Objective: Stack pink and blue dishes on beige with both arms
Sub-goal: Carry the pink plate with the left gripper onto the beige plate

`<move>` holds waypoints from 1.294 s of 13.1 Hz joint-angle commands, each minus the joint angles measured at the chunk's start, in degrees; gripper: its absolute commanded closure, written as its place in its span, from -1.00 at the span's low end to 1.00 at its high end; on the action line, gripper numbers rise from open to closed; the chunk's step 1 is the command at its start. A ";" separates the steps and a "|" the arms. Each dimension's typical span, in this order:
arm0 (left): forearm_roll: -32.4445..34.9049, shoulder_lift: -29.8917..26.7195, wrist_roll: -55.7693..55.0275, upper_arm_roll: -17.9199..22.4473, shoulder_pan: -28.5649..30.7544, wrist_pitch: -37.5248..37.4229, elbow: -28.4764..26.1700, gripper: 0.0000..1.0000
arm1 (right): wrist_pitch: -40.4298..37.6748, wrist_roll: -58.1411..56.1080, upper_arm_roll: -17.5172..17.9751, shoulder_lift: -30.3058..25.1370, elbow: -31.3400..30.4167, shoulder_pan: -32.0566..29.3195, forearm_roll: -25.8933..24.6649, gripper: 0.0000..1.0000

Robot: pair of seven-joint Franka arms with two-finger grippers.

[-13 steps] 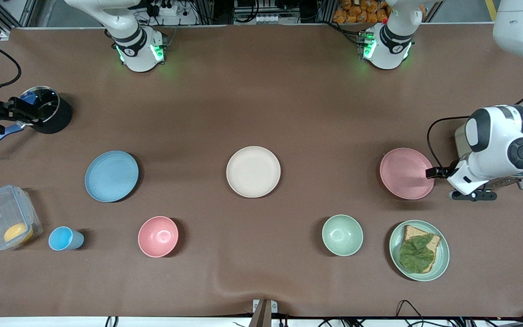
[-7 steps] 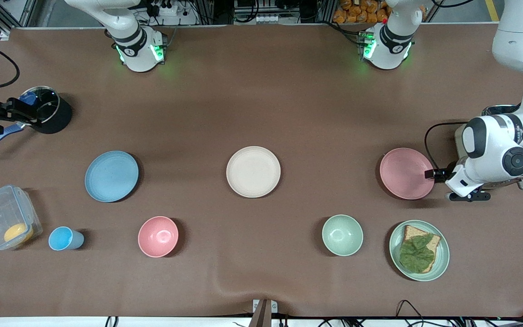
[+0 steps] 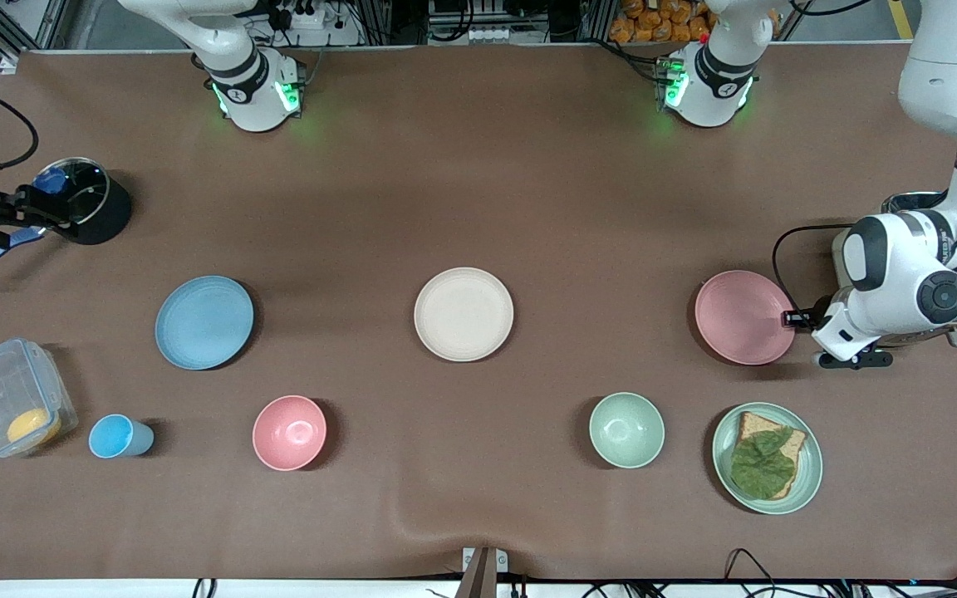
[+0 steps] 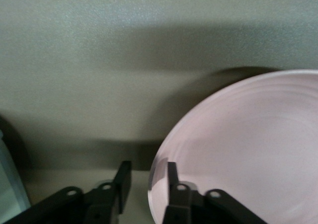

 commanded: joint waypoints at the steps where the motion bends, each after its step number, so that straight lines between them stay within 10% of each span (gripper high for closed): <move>1: -1.21 0.54 0.96 -1.02 0.42 0.24 0.38 0.41 | -0.89 -0.21 0.47 0.18 1.05 -0.20 0.18 -1.00; 4: -1.30 0.54 0.96 -1.46 0.51 0.24 0.47 1.00 | -0.89 -0.22 0.64 0.09 1.05 -0.11 0.18 -1.00; 13: -10.34 -3.07 -1.31 -13.93 -0.80 -11.18 10.21 1.00 | -1.33 -0.48 0.64 -0.08 1.05 -0.19 0.18 -1.00; 17: -10.79 -0.96 -18.85 -19.31 -9.39 -11.19 14.96 1.00 | -1.51 -0.48 0.64 0.00 1.13 -0.11 0.18 -1.00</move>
